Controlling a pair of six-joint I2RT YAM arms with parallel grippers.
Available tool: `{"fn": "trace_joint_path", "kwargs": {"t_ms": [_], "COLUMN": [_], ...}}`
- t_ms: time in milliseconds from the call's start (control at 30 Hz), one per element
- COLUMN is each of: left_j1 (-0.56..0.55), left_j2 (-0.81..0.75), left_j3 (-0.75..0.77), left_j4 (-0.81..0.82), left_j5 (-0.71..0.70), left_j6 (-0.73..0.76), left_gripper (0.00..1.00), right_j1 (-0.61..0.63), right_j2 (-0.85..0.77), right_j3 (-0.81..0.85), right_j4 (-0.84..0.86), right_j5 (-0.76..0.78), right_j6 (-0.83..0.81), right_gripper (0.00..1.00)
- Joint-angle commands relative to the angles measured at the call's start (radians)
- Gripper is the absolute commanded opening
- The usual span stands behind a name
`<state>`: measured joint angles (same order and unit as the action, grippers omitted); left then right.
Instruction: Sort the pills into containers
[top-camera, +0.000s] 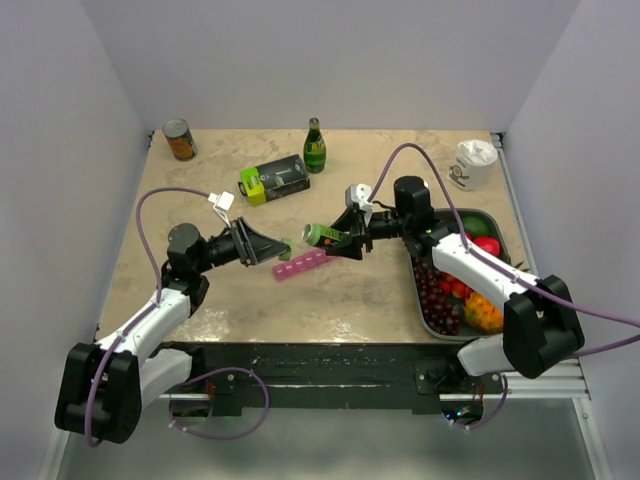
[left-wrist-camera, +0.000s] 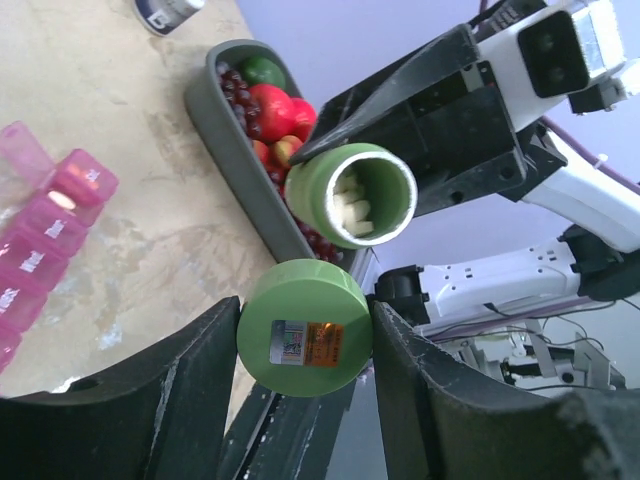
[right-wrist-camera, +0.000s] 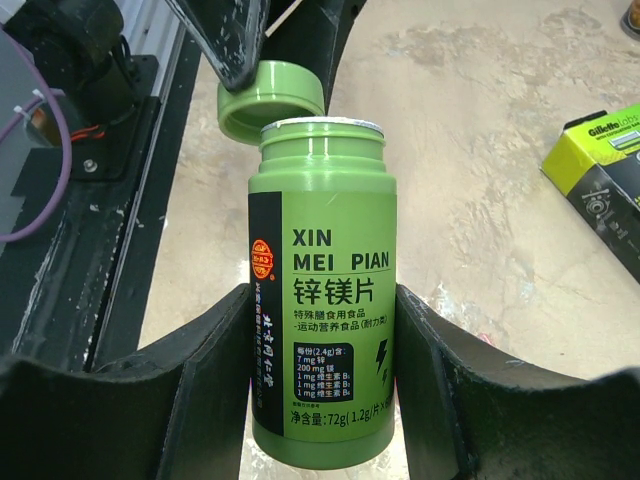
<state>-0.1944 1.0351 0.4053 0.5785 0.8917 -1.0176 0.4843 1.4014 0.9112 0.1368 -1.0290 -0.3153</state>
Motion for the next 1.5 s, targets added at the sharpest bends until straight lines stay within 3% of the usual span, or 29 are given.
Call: {"fn": "trace_joint_path", "kwargs": {"t_ms": [0,500,1067,1467], "left_j1": [-0.026,-0.076,-0.086,-0.106], "left_j2": [0.022,0.063,0.075,0.088], "left_j3": [0.000,-0.005,0.049,0.035], "left_j4": [0.175,0.247,0.011,0.167], "left_j5": [0.018,-0.028,-0.096,-0.057], "left_j6": [-0.104,-0.147,0.007,-0.113], "left_gripper": [0.13,0.12,0.09,0.09], "right_j1": [0.026,0.099,0.109,0.117], "right_j2": [-0.007,0.025,0.013,0.022], "right_j3": [0.020,0.035,0.051,0.045], "right_j4": [0.003,-0.043,-0.072,-0.046], "right_j5": [0.027,0.073,0.087,0.058], "right_j6": [-0.041,-0.087,-0.105,-0.071], "right_gripper": [0.00,0.00,0.00,0.00]}}
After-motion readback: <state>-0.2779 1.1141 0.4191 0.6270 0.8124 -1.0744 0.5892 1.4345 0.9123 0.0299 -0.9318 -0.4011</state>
